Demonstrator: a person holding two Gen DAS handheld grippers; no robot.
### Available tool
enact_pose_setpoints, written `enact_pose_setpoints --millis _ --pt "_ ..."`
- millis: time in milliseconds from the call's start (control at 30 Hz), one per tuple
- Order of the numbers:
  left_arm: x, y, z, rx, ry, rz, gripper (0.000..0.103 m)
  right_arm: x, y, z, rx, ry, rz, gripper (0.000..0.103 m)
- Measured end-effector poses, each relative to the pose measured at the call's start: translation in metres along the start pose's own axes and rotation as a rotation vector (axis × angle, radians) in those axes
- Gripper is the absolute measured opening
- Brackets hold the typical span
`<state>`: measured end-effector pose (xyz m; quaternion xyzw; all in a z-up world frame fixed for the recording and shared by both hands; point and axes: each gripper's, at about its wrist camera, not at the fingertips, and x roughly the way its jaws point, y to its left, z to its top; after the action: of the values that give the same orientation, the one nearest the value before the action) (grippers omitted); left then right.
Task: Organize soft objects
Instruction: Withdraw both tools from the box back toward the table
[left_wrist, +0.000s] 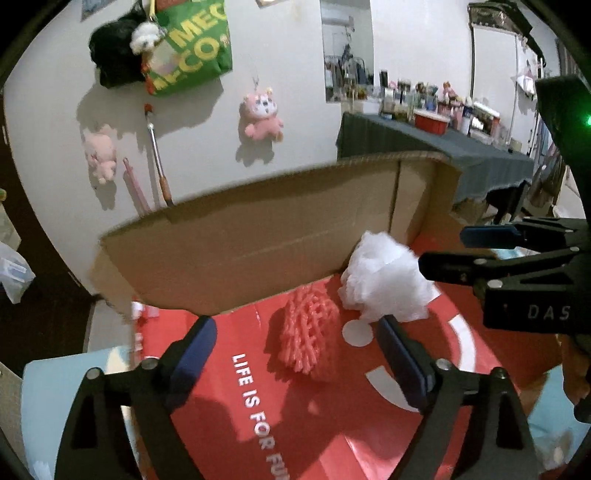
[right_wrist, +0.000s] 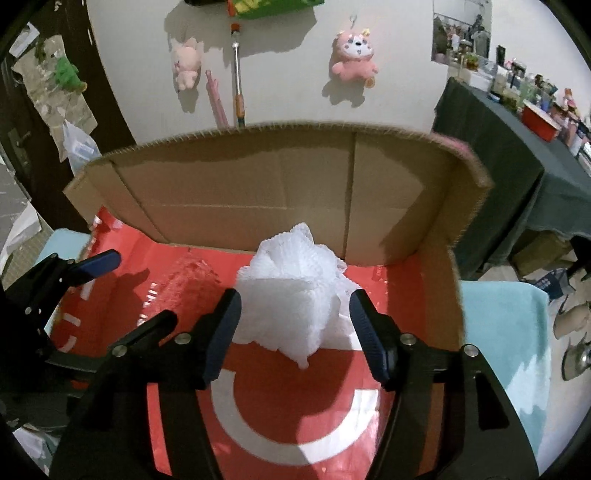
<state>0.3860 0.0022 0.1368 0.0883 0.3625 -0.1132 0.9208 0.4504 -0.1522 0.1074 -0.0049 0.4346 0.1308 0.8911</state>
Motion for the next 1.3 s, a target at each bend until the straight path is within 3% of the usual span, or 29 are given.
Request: enact_pose_setpoints --millis 100,233,333,433,600,1000,1233,1300 --pt "-0.033 -0.004 -0.001 -0.009 -0.046 0.000 0.095 -0.030 0.005 -0.004 0.000 -0.038 -0.008 0.072" --pt "-0.082 -0.012 -0.005 -0.022 -0.118 -0.002 0.102 -0.076 0.010 -0.014 -0.001 -0.101 -0.014 0.072" --pt "-0.116 -0.019 -0.011 -0.025 -0.160 -0.004 0.103 -0.112 0.013 -0.024 0.004 -0.147 -0.014 0.074" --pt "-0.148 -0.026 -0.017 -0.038 -0.200 -0.012 0.103 -0.149 0.018 -0.036 0.004 -0.204 -0.013 0.083" --pt "-0.200 -0.038 -0.030 -0.031 -0.269 -0.004 0.103 -0.200 0.022 -0.058 -0.004 -0.273 -0.004 0.083" --pt "-0.280 -0.050 -0.069 -0.090 -0.361 -0.006 0.103 -0.294 0.030 -0.123 -0.045 -0.392 -0.005 0.084" --pt "-0.308 -0.069 -0.108 -0.077 -0.415 -0.028 0.103 -0.323 0.032 -0.174 -0.050 -0.444 0.003 0.084" --pt "-0.314 -0.076 -0.118 -0.067 -0.430 -0.035 0.103 -0.328 0.030 -0.187 -0.040 -0.446 0.021 0.089"
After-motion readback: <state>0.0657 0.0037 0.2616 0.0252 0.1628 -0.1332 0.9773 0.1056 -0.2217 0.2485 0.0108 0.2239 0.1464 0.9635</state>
